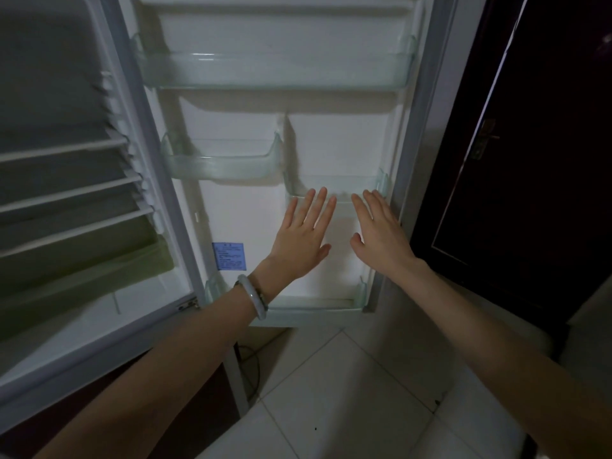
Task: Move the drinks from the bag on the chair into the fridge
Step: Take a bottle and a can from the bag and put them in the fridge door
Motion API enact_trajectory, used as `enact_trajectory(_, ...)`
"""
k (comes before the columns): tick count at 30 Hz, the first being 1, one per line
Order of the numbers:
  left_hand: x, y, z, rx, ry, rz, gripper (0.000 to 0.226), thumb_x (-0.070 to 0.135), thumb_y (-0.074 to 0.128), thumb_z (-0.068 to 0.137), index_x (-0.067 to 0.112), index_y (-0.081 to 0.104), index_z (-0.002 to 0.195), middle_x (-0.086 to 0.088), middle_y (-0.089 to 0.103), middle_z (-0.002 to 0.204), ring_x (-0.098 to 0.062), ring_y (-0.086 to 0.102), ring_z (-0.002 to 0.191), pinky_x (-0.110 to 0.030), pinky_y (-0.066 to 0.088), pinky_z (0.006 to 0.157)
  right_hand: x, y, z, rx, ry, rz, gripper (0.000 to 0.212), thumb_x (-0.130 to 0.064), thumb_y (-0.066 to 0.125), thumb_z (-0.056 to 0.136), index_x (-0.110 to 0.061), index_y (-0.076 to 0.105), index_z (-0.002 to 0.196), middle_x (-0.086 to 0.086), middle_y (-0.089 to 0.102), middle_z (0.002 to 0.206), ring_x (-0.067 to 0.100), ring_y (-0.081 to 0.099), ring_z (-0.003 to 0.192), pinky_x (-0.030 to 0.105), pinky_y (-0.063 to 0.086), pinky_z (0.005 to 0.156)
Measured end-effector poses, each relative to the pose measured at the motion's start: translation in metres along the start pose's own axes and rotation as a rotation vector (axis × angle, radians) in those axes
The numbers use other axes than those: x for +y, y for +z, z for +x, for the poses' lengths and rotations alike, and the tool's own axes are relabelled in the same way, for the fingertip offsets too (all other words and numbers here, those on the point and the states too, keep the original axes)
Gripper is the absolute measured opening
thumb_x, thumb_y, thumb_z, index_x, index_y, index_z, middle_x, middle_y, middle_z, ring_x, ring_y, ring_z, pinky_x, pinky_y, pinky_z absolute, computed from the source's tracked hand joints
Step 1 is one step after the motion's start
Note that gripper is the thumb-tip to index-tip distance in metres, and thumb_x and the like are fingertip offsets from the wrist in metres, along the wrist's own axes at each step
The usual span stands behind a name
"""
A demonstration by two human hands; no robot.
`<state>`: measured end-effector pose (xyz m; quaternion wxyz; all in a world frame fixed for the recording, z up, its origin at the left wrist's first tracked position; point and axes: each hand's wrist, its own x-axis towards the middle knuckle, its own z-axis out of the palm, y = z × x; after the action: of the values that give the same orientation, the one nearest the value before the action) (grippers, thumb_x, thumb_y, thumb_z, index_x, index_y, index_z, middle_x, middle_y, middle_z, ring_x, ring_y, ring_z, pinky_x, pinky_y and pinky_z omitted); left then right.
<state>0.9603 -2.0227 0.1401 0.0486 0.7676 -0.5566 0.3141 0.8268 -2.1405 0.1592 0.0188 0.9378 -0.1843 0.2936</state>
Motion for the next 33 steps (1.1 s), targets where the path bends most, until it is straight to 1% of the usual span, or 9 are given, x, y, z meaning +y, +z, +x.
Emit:
enact_trajectory(8,0.004,0.002,0.012,-0.084,-0.022,0.015,0.090,0.045,0.059,0.085,0.006,0.007,0.150,-0.017,0.008,0.157,-0.034,0.007,0.145,-0.051,0.012,0.116,0.012,0.007,0.009,-0.040,-0.002,0.012,0.075,-0.009,0.054,0.084,-0.006,0.014,0.146,0.019,0.014,0.154,0.031,0.003,0.144,0.041,0.008,0.116)
enact_trajectory(12,0.003,0.001,0.010,-0.084,-0.023,0.001,0.091,0.043,0.061,0.084,0.006,0.010,0.149,-0.018,0.010,0.157,-0.034,0.008,0.144,-0.051,0.015,0.116,0.013,0.008,0.008,-0.047,-0.008,0.002,0.075,-0.011,0.053,0.084,-0.007,0.013,0.147,0.018,0.012,0.155,0.030,0.002,0.144,0.042,0.008,0.116)
enact_trajectory(16,0.004,0.000,0.007,-0.097,-0.036,-0.033,0.089,0.042,0.058,0.086,0.007,0.007,0.150,-0.017,0.005,0.157,-0.034,0.003,0.145,-0.049,0.011,0.117,0.009,0.009,0.005,-0.033,-0.010,0.000,0.075,-0.011,0.054,0.085,-0.007,0.013,0.147,0.018,0.009,0.155,0.030,0.000,0.144,0.040,0.004,0.115)
enact_trajectory(19,0.005,-0.003,0.001,-0.073,-0.055,-0.060,0.088,0.041,0.061,0.084,0.008,0.013,0.149,-0.017,0.012,0.157,-0.034,0.010,0.144,-0.049,0.015,0.117,0.000,0.008,-0.001,-0.010,-0.043,-0.014,0.076,-0.010,0.057,0.082,-0.004,0.015,0.146,0.021,0.010,0.154,0.032,0.001,0.143,0.040,0.002,0.115)
enact_trajectory(22,-0.002,-0.006,-0.015,-0.086,-0.139,-0.061,0.087,0.043,0.061,0.084,0.009,0.013,0.149,-0.015,0.016,0.156,-0.032,0.015,0.144,-0.047,0.013,0.116,-0.016,0.012,-0.008,-0.006,-0.113,0.010,0.075,-0.008,0.058,0.079,-0.001,0.021,0.144,0.023,0.014,0.153,0.033,0.007,0.143,0.039,0.005,0.115)
enact_trajectory(26,-0.025,-0.008,-0.058,-0.132,-0.286,-0.035,0.086,0.046,0.056,0.088,0.008,0.008,0.150,-0.015,0.009,0.157,-0.032,0.009,0.145,-0.045,0.004,0.116,-0.045,0.027,-0.016,-0.036,-0.211,0.032,0.071,-0.012,0.057,0.080,-0.001,0.026,0.143,0.022,0.021,0.152,0.033,0.014,0.142,0.037,0.003,0.112)
enact_trajectory(28,-0.039,-0.010,-0.086,-0.179,-0.338,-0.002,0.086,0.048,0.056,0.088,0.008,0.010,0.150,-0.015,0.011,0.157,-0.033,0.011,0.144,-0.046,0.008,0.116,-0.064,0.041,-0.017,-0.085,-0.273,0.052,0.072,-0.015,0.061,0.078,-0.001,0.028,0.142,0.022,0.025,0.150,0.035,0.020,0.140,0.040,0.010,0.113)
enact_trajectory(31,-0.058,-0.016,-0.135,-0.257,-0.454,0.026,0.091,0.049,0.073,0.072,0.003,0.037,0.142,-0.019,0.040,0.145,-0.035,0.041,0.132,-0.049,0.034,0.106,-0.105,0.062,-0.017,-0.174,-0.385,0.111,0.076,-0.017,0.070,0.072,0.002,0.036,0.138,0.026,0.034,0.145,0.040,0.033,0.133,0.049,0.027,0.108)
enact_trajectory(33,-0.070,-0.025,-0.172,-0.295,-0.554,0.035,0.092,0.049,0.079,0.064,0.001,0.046,0.135,-0.020,0.050,0.137,-0.035,0.050,0.125,-0.049,0.041,0.100,-0.141,0.075,-0.017,-0.227,-0.469,0.137,0.076,-0.019,0.075,0.067,0.004,0.043,0.132,0.029,0.040,0.139,0.042,0.041,0.128,0.052,0.034,0.103)
